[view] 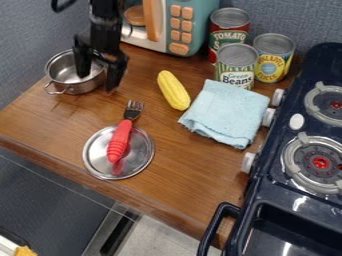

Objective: Move the pan to the lower left side of the table

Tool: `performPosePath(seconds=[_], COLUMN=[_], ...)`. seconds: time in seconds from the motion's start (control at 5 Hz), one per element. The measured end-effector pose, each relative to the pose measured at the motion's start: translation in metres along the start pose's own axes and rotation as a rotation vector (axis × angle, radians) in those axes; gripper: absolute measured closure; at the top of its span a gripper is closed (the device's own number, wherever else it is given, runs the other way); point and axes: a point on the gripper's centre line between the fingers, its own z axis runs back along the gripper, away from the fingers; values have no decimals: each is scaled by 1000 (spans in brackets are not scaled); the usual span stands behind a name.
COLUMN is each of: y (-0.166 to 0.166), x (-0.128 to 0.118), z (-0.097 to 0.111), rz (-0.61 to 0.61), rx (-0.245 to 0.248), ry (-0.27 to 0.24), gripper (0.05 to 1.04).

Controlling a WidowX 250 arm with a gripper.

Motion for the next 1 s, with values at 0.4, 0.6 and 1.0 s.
performPosePath(seconds=[0.4, 0.6, 1.0], y=[-15, -17, -15], x=[-4, -4, -7], z=[-3, -3, 4], rz=[-61, -56, -36], rx=[-42, -58, -88], ry=[-14, -32, -72], gripper=[730, 937, 1009])
